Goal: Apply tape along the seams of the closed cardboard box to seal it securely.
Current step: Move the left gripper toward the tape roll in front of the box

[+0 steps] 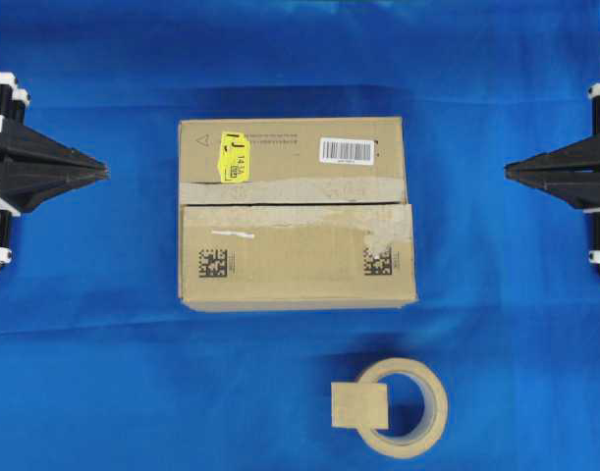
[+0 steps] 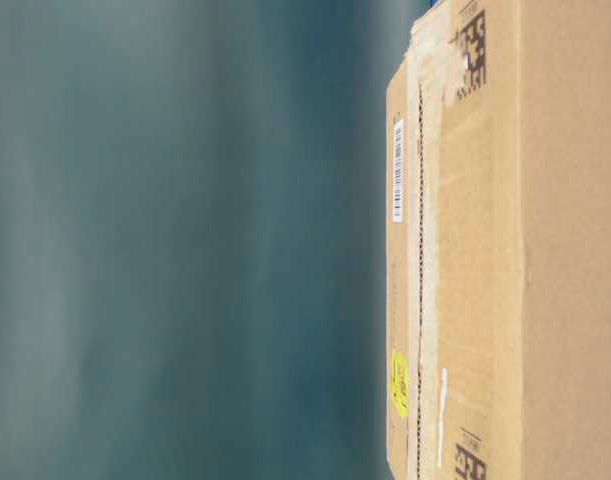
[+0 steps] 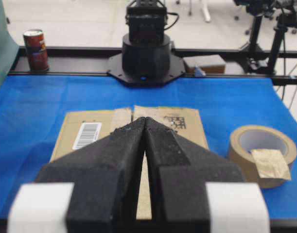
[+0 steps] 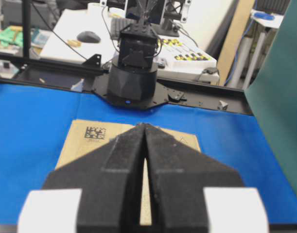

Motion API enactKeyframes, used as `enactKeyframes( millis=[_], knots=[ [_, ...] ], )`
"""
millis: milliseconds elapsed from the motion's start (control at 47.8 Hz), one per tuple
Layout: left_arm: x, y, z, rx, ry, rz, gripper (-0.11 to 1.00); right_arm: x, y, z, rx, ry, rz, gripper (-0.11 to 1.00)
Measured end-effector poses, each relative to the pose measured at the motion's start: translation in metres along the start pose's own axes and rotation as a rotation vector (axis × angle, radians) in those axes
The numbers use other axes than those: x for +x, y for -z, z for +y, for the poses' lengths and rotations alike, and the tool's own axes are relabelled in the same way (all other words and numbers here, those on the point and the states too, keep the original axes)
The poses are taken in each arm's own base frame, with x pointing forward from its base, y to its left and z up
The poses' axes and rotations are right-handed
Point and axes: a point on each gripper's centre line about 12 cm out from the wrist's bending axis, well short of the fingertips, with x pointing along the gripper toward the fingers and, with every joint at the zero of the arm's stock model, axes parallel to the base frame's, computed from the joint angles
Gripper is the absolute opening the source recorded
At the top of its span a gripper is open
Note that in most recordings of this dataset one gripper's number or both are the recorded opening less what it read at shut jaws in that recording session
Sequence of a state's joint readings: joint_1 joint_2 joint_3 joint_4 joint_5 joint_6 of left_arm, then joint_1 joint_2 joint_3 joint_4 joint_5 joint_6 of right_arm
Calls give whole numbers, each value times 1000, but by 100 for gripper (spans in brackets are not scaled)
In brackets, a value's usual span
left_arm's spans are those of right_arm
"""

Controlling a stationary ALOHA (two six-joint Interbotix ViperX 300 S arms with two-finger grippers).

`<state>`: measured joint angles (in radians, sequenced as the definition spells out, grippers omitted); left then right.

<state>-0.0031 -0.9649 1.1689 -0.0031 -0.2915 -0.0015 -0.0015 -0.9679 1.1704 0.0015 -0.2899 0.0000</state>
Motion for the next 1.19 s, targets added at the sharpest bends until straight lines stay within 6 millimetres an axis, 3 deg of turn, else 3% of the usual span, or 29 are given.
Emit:
enactKeyframes(
  millis=[314, 837, 963, 1130, 1193],
  knots=[
    [2, 8, -9, 50, 46, 59, 0, 4, 1, -1, 36, 5, 11, 0],
    [40, 48, -49, 455, 236, 147, 2, 15, 7, -1, 152, 9, 1, 0],
    [51, 53, -63, 493, 281, 129, 26, 16, 8, -1, 150, 8, 3, 0],
    [78, 65, -82, 589, 330, 118, 76, 16, 8, -1, 150, 8, 3, 0],
    [92, 73, -88, 651, 349, 132, 82, 16, 9, -1, 150, 9, 7, 0]
  ],
)
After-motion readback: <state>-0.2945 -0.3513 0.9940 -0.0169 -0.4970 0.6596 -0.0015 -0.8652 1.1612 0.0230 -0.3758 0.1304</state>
